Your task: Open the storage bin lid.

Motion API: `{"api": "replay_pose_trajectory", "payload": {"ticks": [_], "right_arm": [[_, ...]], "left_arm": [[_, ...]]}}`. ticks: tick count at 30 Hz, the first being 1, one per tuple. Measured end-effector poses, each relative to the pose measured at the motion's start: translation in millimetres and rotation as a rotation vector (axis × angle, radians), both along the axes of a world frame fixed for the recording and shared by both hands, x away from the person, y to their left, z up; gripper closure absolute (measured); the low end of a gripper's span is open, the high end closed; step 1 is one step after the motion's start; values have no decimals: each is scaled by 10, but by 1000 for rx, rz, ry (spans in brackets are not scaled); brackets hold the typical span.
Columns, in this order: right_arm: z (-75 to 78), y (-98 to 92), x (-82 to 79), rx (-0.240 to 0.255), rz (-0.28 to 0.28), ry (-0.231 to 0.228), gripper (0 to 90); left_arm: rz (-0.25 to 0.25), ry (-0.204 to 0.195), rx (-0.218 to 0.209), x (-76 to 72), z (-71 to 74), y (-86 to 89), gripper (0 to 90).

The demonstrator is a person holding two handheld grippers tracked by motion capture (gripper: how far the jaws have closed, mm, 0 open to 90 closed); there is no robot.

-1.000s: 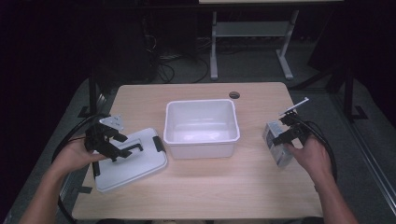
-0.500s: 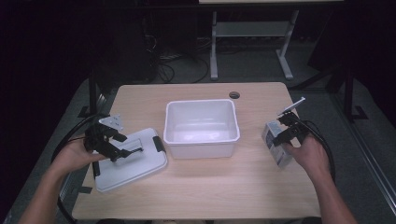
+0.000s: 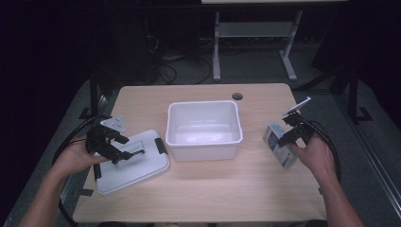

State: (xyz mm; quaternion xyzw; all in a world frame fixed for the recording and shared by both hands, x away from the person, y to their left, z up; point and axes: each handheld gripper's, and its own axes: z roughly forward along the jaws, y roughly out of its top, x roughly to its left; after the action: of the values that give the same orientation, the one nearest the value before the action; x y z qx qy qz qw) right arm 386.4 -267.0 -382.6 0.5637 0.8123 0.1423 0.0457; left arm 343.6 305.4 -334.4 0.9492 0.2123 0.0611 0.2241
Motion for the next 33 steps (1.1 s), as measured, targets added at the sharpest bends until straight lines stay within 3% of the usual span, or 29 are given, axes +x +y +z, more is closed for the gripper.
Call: {"api": "replay_pose_trajectory", "payload": {"ticks": [12, 25, 33], "right_arm": [[82, 22, -11, -2, 76, 1, 556], [243, 41, -39, 5, 219, -6, 556], [338, 38, -52, -10, 257, -13, 556]], "left_arm": [[7, 0, -4, 4, 2, 17, 349], [9, -1, -7, -3, 15, 49, 348], [7, 0, -6, 4, 18, 43, 348]]}}
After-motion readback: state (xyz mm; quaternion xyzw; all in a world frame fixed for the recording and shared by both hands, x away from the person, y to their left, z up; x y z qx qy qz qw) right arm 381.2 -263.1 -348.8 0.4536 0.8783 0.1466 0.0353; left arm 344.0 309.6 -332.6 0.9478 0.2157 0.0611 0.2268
